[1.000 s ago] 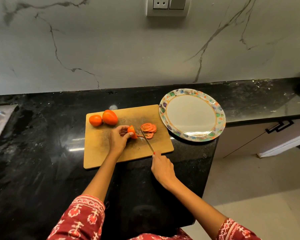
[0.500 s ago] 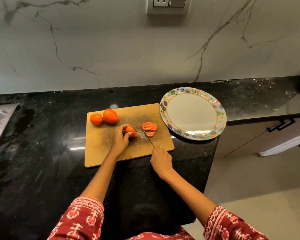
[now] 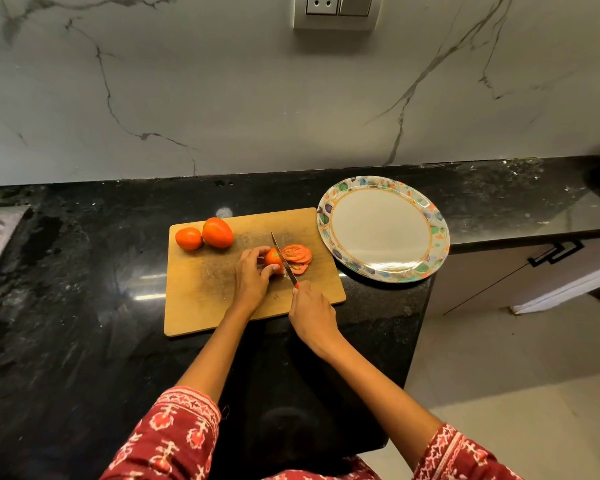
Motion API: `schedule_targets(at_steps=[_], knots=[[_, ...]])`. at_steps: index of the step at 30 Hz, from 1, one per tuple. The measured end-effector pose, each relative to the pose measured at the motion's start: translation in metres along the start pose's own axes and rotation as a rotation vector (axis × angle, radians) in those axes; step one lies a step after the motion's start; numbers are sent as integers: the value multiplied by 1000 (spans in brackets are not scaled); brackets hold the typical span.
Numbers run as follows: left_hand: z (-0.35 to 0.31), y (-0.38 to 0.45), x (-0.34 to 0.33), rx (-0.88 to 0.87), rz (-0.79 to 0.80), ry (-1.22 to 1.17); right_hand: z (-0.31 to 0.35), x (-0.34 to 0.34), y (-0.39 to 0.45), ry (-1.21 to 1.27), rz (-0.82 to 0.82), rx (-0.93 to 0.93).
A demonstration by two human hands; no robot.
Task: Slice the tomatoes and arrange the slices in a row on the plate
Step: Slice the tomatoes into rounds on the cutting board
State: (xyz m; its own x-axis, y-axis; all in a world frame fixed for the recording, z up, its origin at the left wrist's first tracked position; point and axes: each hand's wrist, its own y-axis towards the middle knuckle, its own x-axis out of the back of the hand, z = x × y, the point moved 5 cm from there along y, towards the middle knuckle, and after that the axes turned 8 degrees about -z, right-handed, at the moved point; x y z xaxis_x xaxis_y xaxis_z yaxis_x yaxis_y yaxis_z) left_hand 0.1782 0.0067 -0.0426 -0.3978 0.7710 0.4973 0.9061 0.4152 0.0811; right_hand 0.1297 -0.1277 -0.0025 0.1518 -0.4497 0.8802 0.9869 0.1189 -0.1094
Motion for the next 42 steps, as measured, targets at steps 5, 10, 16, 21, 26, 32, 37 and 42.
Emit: schedule_targets(at_steps=[5,10,16,21,26,32,37,42], knots=[[-3,1,2,-27,-16,-11,0,-1,1,-12,-1,-7],[-2,0,0,-2,0,-67,-2,-2,2,-46,7,-15],[-2,2,3,-28,1,-76,1,-4,5,-56,-1,4],[-6,-2,5,-61,-13,-50,11,-7,19,-68,1,-1],[-6,1,3,-48,-15,-37,6,-12,16,-55,-12,6],[-5,0,5,-46,-32,-39,4,-17,16,-44,-9,-4],[-10,-1,6,-71,-34,-13,7,-20,26,-98,-16,-2],[-11,1,7,-64,-19,3,3,-24,23,-109,-21,18]])
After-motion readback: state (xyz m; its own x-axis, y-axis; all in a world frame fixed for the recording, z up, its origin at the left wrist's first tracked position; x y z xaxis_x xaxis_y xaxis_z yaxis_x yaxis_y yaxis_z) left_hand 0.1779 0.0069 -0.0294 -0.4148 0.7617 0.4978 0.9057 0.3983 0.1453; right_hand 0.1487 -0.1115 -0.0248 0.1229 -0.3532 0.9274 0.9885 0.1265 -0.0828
